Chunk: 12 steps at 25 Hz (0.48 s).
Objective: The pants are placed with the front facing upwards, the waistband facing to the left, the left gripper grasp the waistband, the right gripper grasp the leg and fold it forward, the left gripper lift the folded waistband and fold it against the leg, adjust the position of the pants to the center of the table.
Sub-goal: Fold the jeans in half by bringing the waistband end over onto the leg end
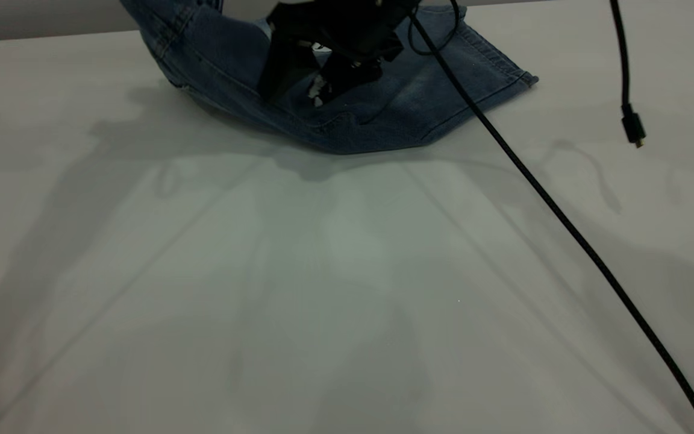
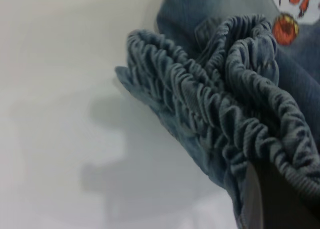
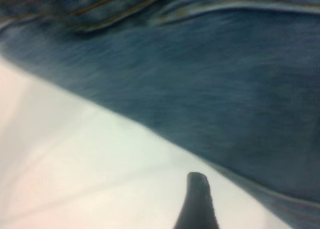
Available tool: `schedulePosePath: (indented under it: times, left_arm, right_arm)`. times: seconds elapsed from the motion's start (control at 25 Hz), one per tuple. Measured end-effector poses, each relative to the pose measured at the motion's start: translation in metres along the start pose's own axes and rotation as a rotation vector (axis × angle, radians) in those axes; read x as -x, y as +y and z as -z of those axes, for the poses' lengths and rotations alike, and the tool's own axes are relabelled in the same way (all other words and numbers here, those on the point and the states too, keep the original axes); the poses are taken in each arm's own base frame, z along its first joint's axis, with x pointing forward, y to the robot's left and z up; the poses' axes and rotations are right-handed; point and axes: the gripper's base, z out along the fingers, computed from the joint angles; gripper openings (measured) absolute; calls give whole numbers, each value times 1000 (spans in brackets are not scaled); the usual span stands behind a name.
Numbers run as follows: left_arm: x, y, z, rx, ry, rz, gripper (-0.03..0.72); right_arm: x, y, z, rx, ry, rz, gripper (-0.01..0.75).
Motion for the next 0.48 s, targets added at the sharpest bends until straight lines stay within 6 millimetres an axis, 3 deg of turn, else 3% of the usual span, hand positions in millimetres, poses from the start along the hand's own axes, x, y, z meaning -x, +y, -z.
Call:
schedulePosePath:
  times: [0.24, 0.48]
  left_arm:
    - [1, 0, 0, 2, -14, -28, 89]
    - [2, -1, 0, -7, -25, -42, 89]
  right_arm:
    - [1, 13, -7, 6, 10, 36, 479]
    - [22, -5, 19, -84, -28, 44, 479]
